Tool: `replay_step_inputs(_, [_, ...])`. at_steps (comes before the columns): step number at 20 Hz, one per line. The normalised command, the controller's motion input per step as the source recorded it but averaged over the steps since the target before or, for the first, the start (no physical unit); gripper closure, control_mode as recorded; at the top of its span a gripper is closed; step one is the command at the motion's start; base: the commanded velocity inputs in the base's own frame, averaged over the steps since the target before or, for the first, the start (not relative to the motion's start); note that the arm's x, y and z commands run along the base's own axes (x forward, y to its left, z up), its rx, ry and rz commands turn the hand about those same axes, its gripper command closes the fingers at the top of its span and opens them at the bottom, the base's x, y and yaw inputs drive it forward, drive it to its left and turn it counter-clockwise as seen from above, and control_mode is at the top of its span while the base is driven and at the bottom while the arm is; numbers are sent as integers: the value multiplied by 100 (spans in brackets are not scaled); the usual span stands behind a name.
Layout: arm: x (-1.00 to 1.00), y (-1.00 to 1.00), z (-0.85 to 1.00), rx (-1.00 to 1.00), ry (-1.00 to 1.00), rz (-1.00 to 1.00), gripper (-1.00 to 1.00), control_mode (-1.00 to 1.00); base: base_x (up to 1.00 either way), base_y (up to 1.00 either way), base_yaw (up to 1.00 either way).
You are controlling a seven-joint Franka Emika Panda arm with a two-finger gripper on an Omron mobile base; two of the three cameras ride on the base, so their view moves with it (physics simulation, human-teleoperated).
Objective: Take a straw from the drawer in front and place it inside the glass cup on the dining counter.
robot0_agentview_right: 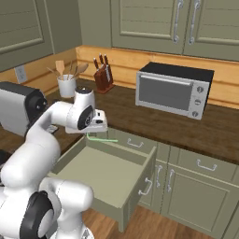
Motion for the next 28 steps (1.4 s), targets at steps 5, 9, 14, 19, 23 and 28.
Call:
replay_step_inputs(5, [-18, 0, 100, 14, 1, -22, 100, -100, 0, 0, 0])
replay_step_inputs(9, [-12, 0, 100, 4, 0, -30, 100, -100, 0, 0, 0])
replay_step_inputs(14, [-10, 0, 88, -6, 0, -31, 100, -100, 0, 0, 0])
replay_step_inputs(19, [-11, 0, 14, -13, 0, -21, 100, -100, 0, 0, 0])
replay_step_inputs(23, [-43, -11, 0, -8, -1, -14, 100, -100, 0, 0, 0])
replay_step_inputs(28, [0, 0, 0, 0, 0, 0, 100, 100, -100, -26, -17])
